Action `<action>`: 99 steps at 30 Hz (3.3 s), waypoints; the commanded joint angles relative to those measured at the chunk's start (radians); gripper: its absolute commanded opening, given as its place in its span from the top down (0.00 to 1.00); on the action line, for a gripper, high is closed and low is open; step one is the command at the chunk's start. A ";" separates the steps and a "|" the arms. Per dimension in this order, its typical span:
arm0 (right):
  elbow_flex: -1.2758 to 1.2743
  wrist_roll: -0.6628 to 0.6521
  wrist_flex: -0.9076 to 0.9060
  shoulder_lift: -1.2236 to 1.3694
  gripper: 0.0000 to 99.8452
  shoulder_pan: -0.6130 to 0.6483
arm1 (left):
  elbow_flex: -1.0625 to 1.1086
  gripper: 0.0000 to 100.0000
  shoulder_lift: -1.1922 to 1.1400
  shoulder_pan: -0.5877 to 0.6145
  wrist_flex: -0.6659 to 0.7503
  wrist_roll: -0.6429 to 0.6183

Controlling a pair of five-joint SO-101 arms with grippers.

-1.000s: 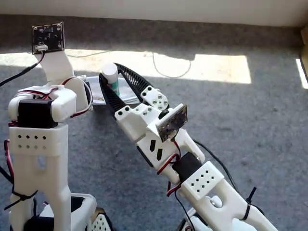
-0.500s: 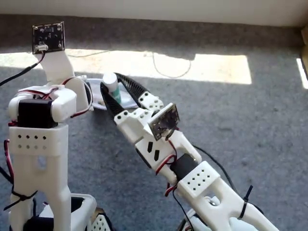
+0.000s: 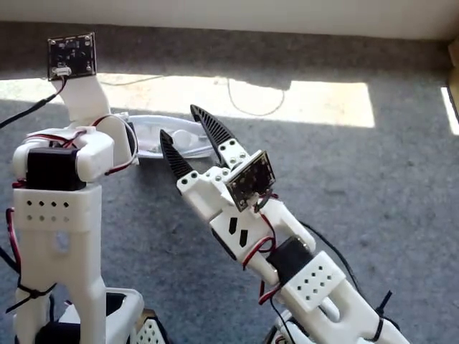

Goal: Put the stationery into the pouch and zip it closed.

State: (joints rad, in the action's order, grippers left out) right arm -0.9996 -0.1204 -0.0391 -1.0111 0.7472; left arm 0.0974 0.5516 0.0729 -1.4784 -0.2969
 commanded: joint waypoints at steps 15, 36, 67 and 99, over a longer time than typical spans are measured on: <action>0.337 0.152 -0.409 0.019 0.95 0.012 | -0.039 0.99 0.010 -0.007 0.000 0.011; 1.204 0.489 -1.211 0.639 0.87 -0.031 | -0.008 0.99 0.015 -0.007 0.008 0.012; 1.216 0.494 -1.264 0.690 0.89 0.005 | -0.008 0.99 0.016 -0.007 0.008 0.014; 1.402 0.367 -1.357 0.673 0.96 0.008 | -0.008 0.99 0.018 -0.005 0.008 0.014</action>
State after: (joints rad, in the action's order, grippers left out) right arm 0.3445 0.2601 -1.4246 -0.2961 0.7442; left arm 0.1097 0.5516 0.0729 -1.4784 -0.2908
